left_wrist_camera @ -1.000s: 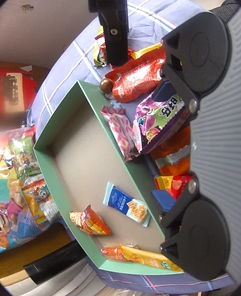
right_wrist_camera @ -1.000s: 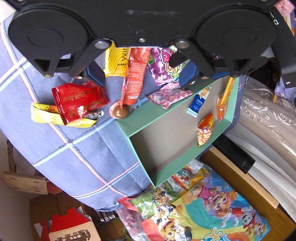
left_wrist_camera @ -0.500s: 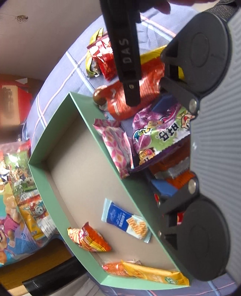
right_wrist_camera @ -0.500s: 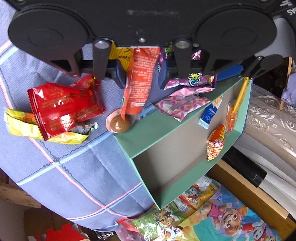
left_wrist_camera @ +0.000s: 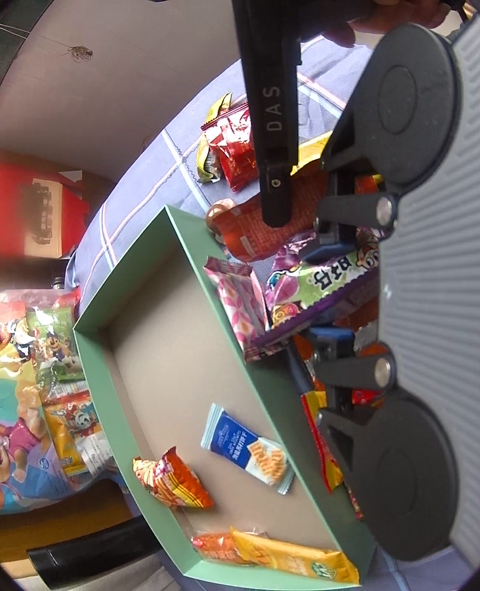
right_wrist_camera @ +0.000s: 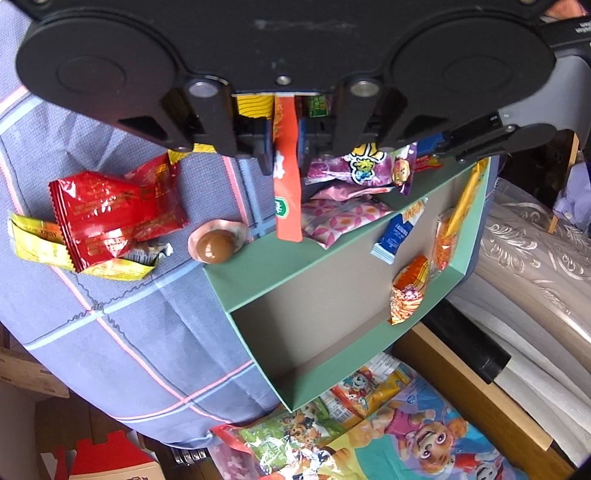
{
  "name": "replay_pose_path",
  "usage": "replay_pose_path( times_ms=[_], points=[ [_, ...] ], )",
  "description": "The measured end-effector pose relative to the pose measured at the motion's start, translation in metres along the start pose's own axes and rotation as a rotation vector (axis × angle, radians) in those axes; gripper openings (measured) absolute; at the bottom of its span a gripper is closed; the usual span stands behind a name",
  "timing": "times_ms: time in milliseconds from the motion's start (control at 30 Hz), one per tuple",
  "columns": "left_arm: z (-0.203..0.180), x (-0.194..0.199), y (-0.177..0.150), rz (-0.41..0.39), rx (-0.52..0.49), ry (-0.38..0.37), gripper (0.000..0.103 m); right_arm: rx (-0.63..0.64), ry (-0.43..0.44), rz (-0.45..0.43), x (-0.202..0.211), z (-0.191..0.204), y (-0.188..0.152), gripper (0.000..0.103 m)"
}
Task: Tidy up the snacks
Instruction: 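Grasp the purple candy bag with the left tool while the right tool places the orange packet in the tray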
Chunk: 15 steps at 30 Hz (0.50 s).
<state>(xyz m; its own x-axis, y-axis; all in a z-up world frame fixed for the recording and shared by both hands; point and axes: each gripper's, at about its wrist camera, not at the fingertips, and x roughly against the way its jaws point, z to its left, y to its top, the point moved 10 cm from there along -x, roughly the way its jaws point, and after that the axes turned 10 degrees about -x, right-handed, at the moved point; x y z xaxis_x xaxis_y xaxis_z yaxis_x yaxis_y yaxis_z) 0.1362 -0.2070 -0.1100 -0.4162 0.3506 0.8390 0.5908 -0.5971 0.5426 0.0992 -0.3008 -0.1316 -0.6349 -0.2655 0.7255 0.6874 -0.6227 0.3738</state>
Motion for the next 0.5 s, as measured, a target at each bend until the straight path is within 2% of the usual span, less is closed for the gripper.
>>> replay_pose_path(
  times_ms=[333,500],
  points=[
    [0.006,0.039,0.02,-0.088,0.018,0.01,0.035,0.029,0.038,-0.049,0.032,0.033,0.015,0.013],
    [0.02,0.056,0.047,-0.148,0.028,0.032,0.035,0.045,0.068,-0.082,0.044,0.052,0.039,0.013]
  ],
)
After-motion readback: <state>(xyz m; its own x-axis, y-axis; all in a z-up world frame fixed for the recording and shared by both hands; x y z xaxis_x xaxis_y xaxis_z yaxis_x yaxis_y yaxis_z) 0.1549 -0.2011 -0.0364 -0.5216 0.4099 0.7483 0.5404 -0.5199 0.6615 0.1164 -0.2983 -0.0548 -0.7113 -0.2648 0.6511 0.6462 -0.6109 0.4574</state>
